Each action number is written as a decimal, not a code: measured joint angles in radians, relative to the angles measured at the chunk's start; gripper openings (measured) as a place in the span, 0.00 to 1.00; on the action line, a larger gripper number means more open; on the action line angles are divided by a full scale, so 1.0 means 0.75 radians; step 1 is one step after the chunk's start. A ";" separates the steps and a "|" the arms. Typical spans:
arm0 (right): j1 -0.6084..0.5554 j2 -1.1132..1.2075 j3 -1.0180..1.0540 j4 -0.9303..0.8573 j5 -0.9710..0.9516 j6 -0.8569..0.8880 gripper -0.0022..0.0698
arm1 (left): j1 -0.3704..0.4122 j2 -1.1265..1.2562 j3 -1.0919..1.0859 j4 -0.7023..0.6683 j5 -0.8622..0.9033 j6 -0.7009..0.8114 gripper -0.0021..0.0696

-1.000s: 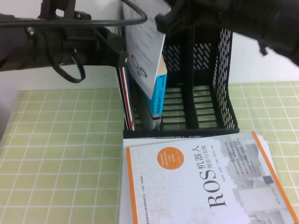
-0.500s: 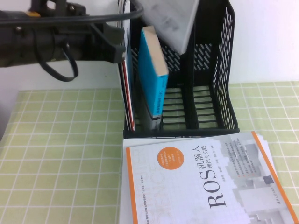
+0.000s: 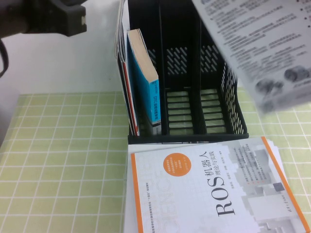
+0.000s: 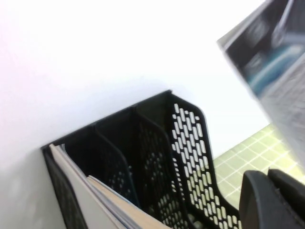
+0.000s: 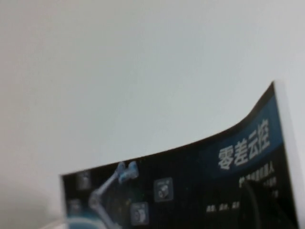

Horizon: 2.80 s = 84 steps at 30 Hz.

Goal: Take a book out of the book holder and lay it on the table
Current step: Pick up the right side book from the book shelf, then place the picked book on the book

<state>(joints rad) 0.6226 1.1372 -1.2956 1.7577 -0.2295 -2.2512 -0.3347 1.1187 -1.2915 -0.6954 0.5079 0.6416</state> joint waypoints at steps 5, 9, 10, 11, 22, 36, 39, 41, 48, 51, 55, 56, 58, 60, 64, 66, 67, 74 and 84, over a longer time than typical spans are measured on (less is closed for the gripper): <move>0.000 -0.090 0.118 0.000 0.207 0.175 0.07 | 0.000 -0.013 0.000 0.000 0.025 -0.041 0.03; 0.000 -0.154 0.173 -0.002 0.340 0.386 0.07 | 0.000 -0.011 0.000 0.003 0.053 -0.060 0.03; 0.000 -0.165 0.176 -0.005 0.380 0.425 0.07 | 0.000 -0.011 0.000 0.003 0.062 -0.060 0.03; 0.000 -0.170 0.180 -0.005 0.419 0.449 0.07 | 0.000 -0.011 0.000 0.003 0.064 -0.060 0.03; 0.000 -0.170 0.183 -1.127 1.166 1.185 0.07 | 0.000 -0.011 0.000 0.008 0.094 -0.063 0.03; 0.000 -0.125 0.025 -2.185 1.312 1.757 0.06 | 0.000 -0.011 0.000 -0.006 0.149 -0.105 0.03; 0.033 -0.092 0.011 -2.200 1.334 1.676 0.06 | 0.000 -0.011 0.000 -0.006 0.191 -0.143 0.03; 0.084 -0.067 0.011 -2.213 1.361 1.647 0.07 | 0.000 -0.011 0.000 0.003 0.213 -0.165 0.03; 0.424 0.047 0.011 -2.814 1.378 2.002 0.07 | 0.000 -0.011 0.000 0.119 0.330 -0.244 0.03; 0.555 0.119 0.011 -3.187 1.381 2.246 0.07 | 0.000 -0.014 0.000 0.191 0.367 -0.288 0.03; 0.689 0.228 0.010 -3.416 1.374 2.388 0.07 | 0.000 -0.037 0.000 0.262 0.372 -0.342 0.03; 0.715 0.251 0.013 -3.429 1.372 2.409 0.07 | 0.000 -0.043 0.000 0.269 0.372 -0.347 0.03; 0.756 0.306 0.038 -3.425 1.348 2.445 0.07 | 0.000 -0.059 0.000 0.278 0.372 -0.352 0.03; 0.770 0.354 0.083 -3.360 1.310 2.463 0.07 | 0.000 -0.074 0.000 0.289 0.372 -0.354 0.03; 0.773 0.444 0.226 -3.095 1.221 2.478 0.07 | 0.000 -0.104 0.000 0.302 0.372 -0.364 0.03; 0.778 0.483 0.294 -3.034 1.175 2.520 0.07 | 0.000 -0.116 0.000 0.305 0.381 -0.367 0.03; 0.778 0.501 0.326 -3.033 1.148 2.565 0.07 | 0.000 -0.123 0.000 0.307 0.384 -0.367 0.03; 0.778 0.533 0.396 -3.099 1.043 2.795 0.07 | 0.000 -0.140 0.000 0.310 0.421 -0.369 0.02; 0.778 0.533 0.373 -3.039 1.007 3.016 0.54 | 0.000 -0.140 0.000 0.310 0.440 -0.377 0.02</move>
<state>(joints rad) 1.2064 1.5371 -1.0161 -0.5215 0.5254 0.0104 -0.3347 1.0138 -1.2915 -0.4626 0.8377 0.3590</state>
